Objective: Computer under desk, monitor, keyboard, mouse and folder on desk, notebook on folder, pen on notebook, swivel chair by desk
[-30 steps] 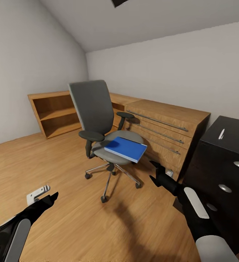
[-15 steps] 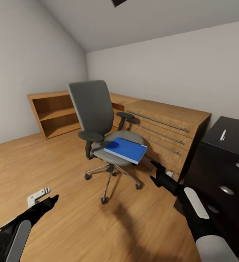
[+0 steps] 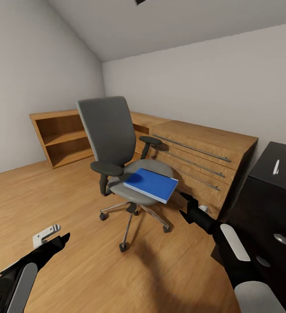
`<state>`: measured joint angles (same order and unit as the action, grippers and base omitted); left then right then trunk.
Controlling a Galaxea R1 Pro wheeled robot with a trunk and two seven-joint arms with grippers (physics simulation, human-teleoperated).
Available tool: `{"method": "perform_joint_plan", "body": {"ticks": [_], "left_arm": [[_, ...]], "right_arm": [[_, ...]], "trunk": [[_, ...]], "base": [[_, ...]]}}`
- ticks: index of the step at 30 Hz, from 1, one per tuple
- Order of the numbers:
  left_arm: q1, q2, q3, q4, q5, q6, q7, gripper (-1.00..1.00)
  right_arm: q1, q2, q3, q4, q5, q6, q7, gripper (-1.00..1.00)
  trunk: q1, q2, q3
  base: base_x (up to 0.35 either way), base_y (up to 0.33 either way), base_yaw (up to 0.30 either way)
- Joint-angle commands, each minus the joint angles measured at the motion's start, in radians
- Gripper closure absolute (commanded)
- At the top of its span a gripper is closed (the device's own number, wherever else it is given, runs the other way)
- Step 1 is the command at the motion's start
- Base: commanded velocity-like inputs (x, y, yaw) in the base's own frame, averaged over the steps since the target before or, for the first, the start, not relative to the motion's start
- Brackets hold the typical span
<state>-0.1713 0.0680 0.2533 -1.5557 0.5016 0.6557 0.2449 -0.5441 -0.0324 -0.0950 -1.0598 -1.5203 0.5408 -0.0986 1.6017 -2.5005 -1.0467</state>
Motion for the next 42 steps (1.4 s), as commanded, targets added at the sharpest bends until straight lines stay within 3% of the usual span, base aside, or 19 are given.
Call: {"method": "perform_joint_plan", "body": {"ticks": [1, 14, 20, 42], "left_arm": [[-0.001, 0.001, 0.000, -0.001, 0.011, 0.004, 0.008, -1.00], [0.000, 0.001, 0.000, -0.001, 0.010, 0.004, 0.008, -1.00], [-0.001, 0.001, 0.000, -0.001, 0.010, 0.004, 0.008, -1.00], [-0.001, -0.001, -0.002, -0.001, 0.009, 0.004, 0.008, -1.00]], "right_arm": [[0.000, 0.000, -0.002, -0.001, -0.011, 0.004, -0.010, -1.00], [0.000, 0.000, -0.002, 0.018, -0.011, 0.003, -0.014, -1.00], [0.000, 0.002, 0.002, 0.103, -0.011, 0.002, -0.016, -1.00], [0.000, 0.003, 0.008, 0.109, -0.012, 0.004, -0.016, -1.00]], "trunk": [[0.000, 0.000, -0.001], [0.000, 0.000, -0.001], [0.000, 0.000, -0.001], [-0.001, 0.000, 0.007]], "base": [[0.108, 0.000, 0.000], [0.110, 0.000, 0.000], [0.023, 0.000, 0.000], [0.000, 0.000, 0.000]]}}
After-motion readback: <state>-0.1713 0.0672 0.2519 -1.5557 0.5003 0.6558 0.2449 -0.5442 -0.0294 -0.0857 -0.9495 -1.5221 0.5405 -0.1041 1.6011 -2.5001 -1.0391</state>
